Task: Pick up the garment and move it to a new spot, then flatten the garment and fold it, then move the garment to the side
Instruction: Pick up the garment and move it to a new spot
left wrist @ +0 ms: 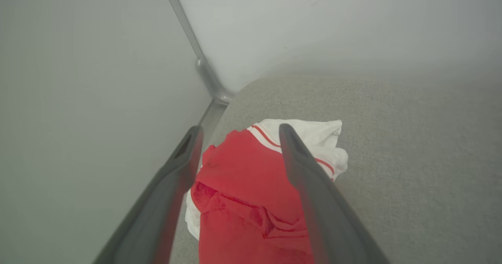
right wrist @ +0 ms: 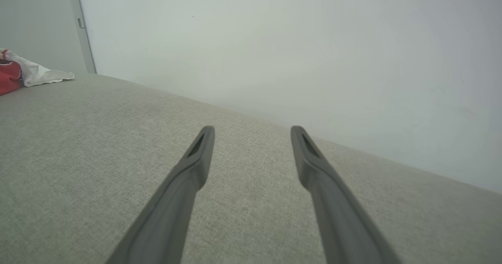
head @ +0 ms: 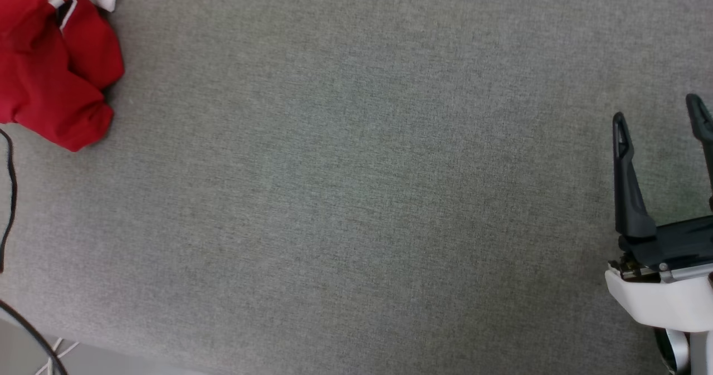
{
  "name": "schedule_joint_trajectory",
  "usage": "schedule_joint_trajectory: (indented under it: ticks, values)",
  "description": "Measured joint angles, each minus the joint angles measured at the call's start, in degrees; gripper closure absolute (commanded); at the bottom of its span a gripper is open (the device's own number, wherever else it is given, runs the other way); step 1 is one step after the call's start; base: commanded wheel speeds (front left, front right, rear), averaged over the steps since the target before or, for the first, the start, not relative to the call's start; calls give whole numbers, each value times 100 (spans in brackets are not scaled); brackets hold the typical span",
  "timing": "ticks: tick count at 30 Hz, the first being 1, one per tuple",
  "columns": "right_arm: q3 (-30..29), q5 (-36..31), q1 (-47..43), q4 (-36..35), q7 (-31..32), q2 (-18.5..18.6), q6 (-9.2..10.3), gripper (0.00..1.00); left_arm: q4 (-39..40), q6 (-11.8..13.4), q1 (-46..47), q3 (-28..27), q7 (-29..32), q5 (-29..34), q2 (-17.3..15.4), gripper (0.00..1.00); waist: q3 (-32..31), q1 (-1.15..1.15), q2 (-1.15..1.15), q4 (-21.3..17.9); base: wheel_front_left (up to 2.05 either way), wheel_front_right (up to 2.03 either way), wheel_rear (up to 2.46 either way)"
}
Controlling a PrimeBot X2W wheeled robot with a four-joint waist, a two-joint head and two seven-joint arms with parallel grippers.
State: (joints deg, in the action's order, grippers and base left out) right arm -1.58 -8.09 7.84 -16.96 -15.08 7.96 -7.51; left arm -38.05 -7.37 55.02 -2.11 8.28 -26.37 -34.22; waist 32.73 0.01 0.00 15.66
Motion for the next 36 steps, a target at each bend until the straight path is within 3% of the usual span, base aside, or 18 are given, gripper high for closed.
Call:
schedule_joint_trajectory:
  ticks: [7, 11, 16, 21, 22, 23, 24, 25, 36]
  values:
    - [55, -43, 81, -268, 0, 82, 0, 0, -77, -2, 24, 1084, 1621, -1546, -590, 0, 299, 0, 0, -89, 0, 0, 0]
    - [24, -57, 96, -338, 0, 92, 0, 0, -1, -3, -87, 1536, 2453, -2381, -767, 0, 435, 0, 0, -153, 0, 0, 0]
    - [40, -97, 98, -386, 0, 92, 0, 0, -107, -2, -176, 1871, 2926, -2924, -849, 0, 550, 0, 0, -195, 0, 0, 0]
    - [107, -94, 186, -370, 0, 87, 0, 0, -307, 0, -136, 2097, 2910, -3096, -800, 0, 622, -1, 0, -256, 0, 0, 0]
    - [116, -94, 217, -363, 0, 82, 0, 0, -336, 4, -108, 2158, 2911, -3136, -791, 13, 629, -1, 0, -270, 0, 0, 0]
    - [131, -94, 230, -354, 0, 63, 0, 0, -405, 4, -64, 2259, 2800, -3122, -823, 13, 622, -1, 0, -297, 0, 0, 0]
    - [140, -94, 231, -344, 0, 51, 0, 0, -432, 4, -52, 2314, 2754, -3120, -837, 90, 605, -1, 0, -309, 0, 0, 0]
    - [138, -92, 238, -331, 0, 37, 0, 0, -434, 3, -39, 2368, 2675, -3103, -864, 100, 579, -1, 0, -319, 0, 0, 0]
    - [296, 67, 248, -100, 0, -181, 0, 0, 48, -3, 384, 2825, 1914, -2958, -1514, 100, -65, -1, 0, -363, 0, 0, 0]
